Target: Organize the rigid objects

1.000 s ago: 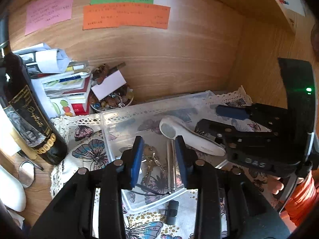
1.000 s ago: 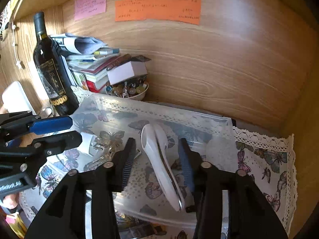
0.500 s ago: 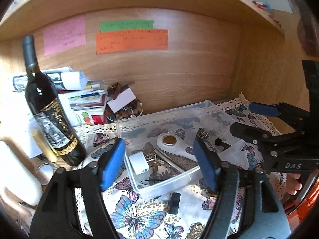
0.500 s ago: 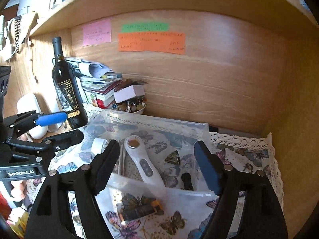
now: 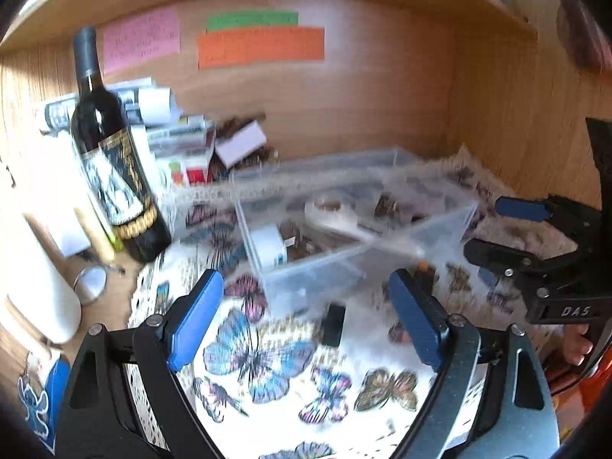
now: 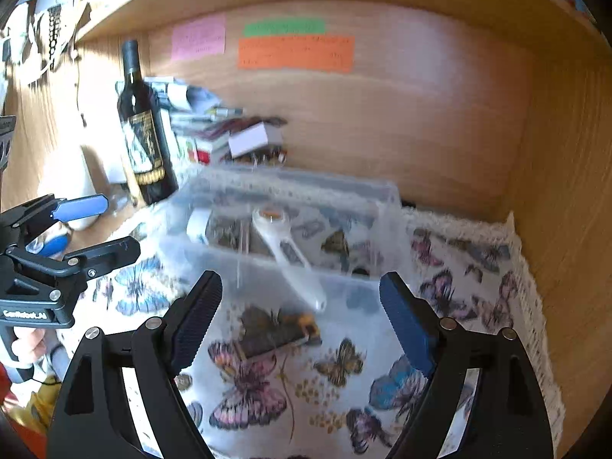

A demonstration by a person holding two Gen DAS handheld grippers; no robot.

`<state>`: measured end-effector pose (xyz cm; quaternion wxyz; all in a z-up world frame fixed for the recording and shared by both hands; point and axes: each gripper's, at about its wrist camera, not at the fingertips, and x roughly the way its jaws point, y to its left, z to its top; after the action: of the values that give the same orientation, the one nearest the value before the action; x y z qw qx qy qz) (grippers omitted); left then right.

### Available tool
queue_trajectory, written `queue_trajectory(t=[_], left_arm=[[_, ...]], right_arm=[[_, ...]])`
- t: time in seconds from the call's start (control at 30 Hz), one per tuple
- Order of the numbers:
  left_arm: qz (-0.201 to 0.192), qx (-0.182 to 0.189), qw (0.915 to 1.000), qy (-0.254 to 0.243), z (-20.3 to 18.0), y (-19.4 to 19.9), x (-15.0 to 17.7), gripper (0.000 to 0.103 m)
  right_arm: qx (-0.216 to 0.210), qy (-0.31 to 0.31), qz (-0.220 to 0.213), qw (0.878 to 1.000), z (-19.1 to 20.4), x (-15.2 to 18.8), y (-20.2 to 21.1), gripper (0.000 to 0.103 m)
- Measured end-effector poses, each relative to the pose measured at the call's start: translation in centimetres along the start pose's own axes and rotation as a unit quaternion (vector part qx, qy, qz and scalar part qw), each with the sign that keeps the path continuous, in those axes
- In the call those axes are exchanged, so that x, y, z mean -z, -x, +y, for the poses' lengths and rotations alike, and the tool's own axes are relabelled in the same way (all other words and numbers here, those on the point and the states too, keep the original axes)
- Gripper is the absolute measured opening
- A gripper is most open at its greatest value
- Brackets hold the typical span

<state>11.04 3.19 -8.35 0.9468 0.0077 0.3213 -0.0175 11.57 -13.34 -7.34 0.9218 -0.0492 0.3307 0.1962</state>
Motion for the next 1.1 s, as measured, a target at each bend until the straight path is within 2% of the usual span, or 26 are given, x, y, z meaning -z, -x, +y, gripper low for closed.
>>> queue_trajectory(t=[0.13, 0.27, 0.3, 0.37, 0.43, 0.5, 0.7, 0.8, 0.83, 0.87, 0.97, 1.1], left_arm=[[0.037, -0.001, 0.9992, -0.015, -0.5, -1.6, 1.7, 0.089], [0.092, 0.023, 0.9955, -0.006, -0.5, -3.9, 3.0, 0.088], [0.101, 0.03, 0.9945, 0.0, -0.4, -4.4, 3.1, 0.086], [0.119, 0.044, 0.9918, 0.013, -0.2, -5.3, 3.0, 0.073], [0.133, 0.049, 0.9898, 0.016, -0.2, -6.1, 2.7, 0.068], [0.136, 0.045, 0.9895, 0.012, -0.4, -6.7, 2.4, 0.066], [0.157, 0.056, 0.986, -0.007, -1.5, -8.3, 2.2, 0.05], [0.16, 0.054, 0.9856, -0.01, -1.7, -8.9, 2.3, 0.043], [0.158, 0.052, 0.986, -0.01, -1.8, -8.9, 2.3, 0.038], [0.157, 0.051, 0.9863, -0.01, -1.7, -8.9, 2.3, 0.029], [0.153, 0.055, 0.9868, -0.003, -1.4, -9.0, 2.3, 0.027], [0.144, 0.052, 0.9882, -0.004, -1.1, -8.4, 2.6, 0.026]], right_arm=[[-0.015, -0.001, 0.041, 0.999, -0.1, 2.0, -1.5, 0.083], [-0.039, 0.006, 0.088, 0.995, 0.2, 3.1, -3.5, 0.083], [-0.043, 0.011, 0.096, 0.994, 0.3, 3.3, -4.0, 0.083], [-0.046, 0.019, 0.107, 0.993, 0.5, 3.4, -4.7, 0.083], [-0.055, 0.025, 0.119, 0.991, 0.6, 3.3, -5.5, 0.083], [-0.061, 0.028, 0.132, 0.989, 0.5, 3.2, -6.2, 0.083], [-0.053, 0.065, 0.157, 0.984, 1.0, 3.3, -8.1, 0.086], [-0.065, 0.066, 0.166, 0.982, 0.8, 3.2, -8.8, 0.087], [-0.065, 0.065, 0.168, 0.981, 0.6, 3.2, -9.1, 0.087], [-0.068, 0.063, 0.171, 0.981, 0.6, 3.1, -9.3, 0.087], [-0.086, 0.058, 0.181, 0.978, 0.6, 3.2, -9.9, 0.085], [-0.081, 0.059, 0.174, 0.98, 0.7, 3.3, -9.5, 0.081]])
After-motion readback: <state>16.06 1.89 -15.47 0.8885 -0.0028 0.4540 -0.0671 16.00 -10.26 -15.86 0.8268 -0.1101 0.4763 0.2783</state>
